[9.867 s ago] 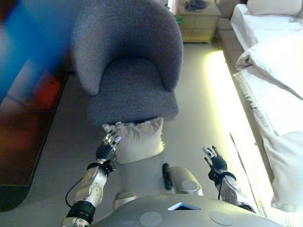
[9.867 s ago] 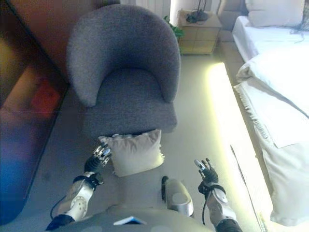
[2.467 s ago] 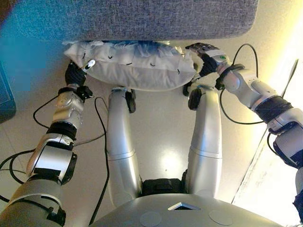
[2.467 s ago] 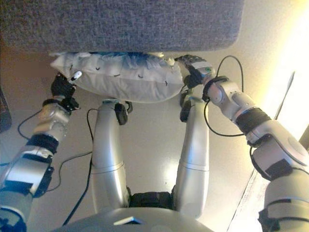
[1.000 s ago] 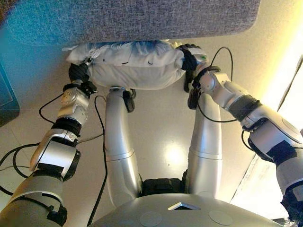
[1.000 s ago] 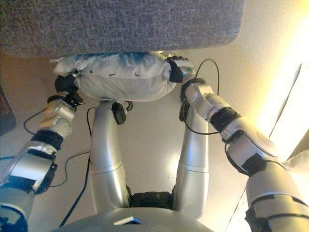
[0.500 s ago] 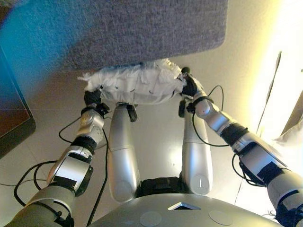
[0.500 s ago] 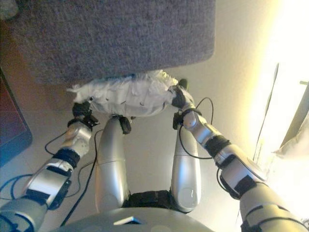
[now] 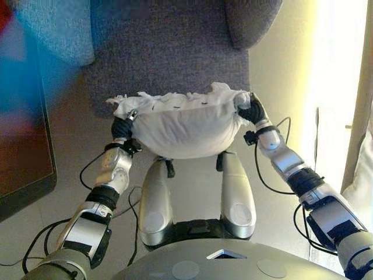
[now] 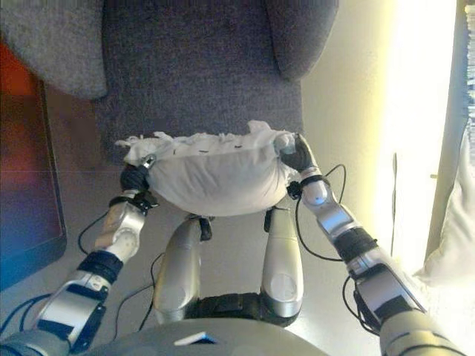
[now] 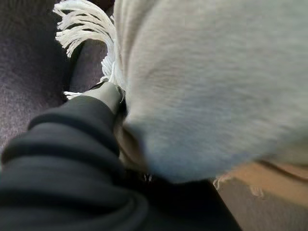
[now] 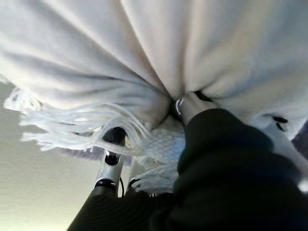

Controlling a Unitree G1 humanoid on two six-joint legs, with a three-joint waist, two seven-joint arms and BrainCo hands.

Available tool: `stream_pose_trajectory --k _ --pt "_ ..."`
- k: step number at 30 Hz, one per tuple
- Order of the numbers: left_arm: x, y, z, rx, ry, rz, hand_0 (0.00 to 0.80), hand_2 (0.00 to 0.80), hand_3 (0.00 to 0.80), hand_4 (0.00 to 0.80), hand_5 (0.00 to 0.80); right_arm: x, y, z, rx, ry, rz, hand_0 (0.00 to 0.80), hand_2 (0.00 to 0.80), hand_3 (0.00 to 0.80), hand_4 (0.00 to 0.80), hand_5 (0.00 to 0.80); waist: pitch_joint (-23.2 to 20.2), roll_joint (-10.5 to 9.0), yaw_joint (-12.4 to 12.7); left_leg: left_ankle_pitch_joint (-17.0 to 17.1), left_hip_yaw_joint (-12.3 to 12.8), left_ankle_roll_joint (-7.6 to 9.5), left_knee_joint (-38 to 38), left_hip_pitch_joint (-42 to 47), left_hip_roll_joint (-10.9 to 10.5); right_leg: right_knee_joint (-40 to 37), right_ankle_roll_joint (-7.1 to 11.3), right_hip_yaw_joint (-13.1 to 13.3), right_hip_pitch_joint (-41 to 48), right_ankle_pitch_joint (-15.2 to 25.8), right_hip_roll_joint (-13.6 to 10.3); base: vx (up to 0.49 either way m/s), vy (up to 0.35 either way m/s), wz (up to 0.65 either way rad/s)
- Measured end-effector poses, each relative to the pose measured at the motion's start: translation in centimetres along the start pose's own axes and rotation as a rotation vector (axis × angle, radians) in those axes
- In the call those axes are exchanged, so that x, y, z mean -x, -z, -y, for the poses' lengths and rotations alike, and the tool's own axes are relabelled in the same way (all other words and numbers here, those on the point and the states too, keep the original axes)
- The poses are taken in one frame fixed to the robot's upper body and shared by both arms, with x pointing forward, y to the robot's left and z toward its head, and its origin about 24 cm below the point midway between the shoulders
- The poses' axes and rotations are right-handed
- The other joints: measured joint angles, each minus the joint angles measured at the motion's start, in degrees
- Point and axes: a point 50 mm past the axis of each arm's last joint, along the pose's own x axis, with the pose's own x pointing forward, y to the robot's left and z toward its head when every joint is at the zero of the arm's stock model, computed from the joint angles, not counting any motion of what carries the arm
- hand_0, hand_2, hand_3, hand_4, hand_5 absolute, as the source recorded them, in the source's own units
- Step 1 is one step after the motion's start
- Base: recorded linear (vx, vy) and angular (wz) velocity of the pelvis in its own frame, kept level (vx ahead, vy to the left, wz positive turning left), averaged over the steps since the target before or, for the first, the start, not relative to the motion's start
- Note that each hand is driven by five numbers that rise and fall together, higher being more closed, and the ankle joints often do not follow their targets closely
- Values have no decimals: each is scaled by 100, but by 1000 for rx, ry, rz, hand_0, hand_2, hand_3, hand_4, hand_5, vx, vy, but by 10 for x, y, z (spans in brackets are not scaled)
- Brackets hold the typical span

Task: Pick up the cushion and take it to the sofa

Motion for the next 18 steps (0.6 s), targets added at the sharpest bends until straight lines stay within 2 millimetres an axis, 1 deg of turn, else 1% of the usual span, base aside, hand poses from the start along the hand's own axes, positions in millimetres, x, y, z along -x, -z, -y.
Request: stream_pose_trajectory --k 2,3,5,8,10,11,13,15,18 --pt "10 13 -5 10 -3 -39 800 800 800 800 800 15 18 -5 -36 -23 -51 800 800 800 800 800 -6 8 25 59 28 -38 -394 595 -1 -297 5 -39 543 17 41 220 -38 -6" --pt "15 19 -8 1 -7 -60 800 800 800 800 800 22 24 -8 -50 -37 -62 800 800 800 800 800 -60 27 22 82 35 -50 -553 830 1 -439 13 -63 768 25 56 241 -47 -3" --pt "21 25 -10 -2 -12 -87 800 800 800 800 800 33 29 -10 -86 -37 -71 800 800 800 800 800 -114 80 16 133 47 -76 -851 1257 8 -683 20 -131 1193 45 86 285 -59 1" --pt "32 35 -11 10 -13 -119 800 800 800 800 800 44 38 -12 -134 -33 -102 800 800 800 800 800 -558 146 15 210 47 -120 -1253 1667 22 -1032 22 -174 1584 85 153 221 -52 0" --pt "41 43 -11 20 -9 -150 800 800 800 800 800 53 47 -14 -177 -40 -144 800 800 800 800 800 -941 170 14 239 51 -144 -1486 1936 50 -1254 24 -243 1861 95 176 203 -45 4" --pt "44 46 -11 28 -5 -168 800 800 800 800 800 57 52 -15 -219 -37 -169 800 800 800 800 800 -1060 172 8 255 51 -170 -1615 2162 70 -1385 24 -298 2109 96 210 160 -47 4" --pt "53 52 -13 36 -5 -193 800 800 800 800 800 66 60 -21 -313 -46 -209 800 800 800 800 800 -1478 167 11 254 54 -173 -1757 2334 93 -1572 22 -305 2291 97 252 117 -58 -1" --pt "56 51 -14 45 -7 -194 800 800 800 800 800 69 60 -24 -390 -57 -217 800 800 800 800 800 -1672 157 10 252 65 -195 -1827 2519 113 -1615 23 -314 2456 84 279 91 -66 -2" --pt "52 42 -12 50 3 -166 800 800 800 800 800 66 54 -22 -421 -57 -191 800 800 800 800 800 -1889 134 0 243 75 -206 -1828 2588 120 -1613 24 -304 2518 80 291 70 -80 -2"
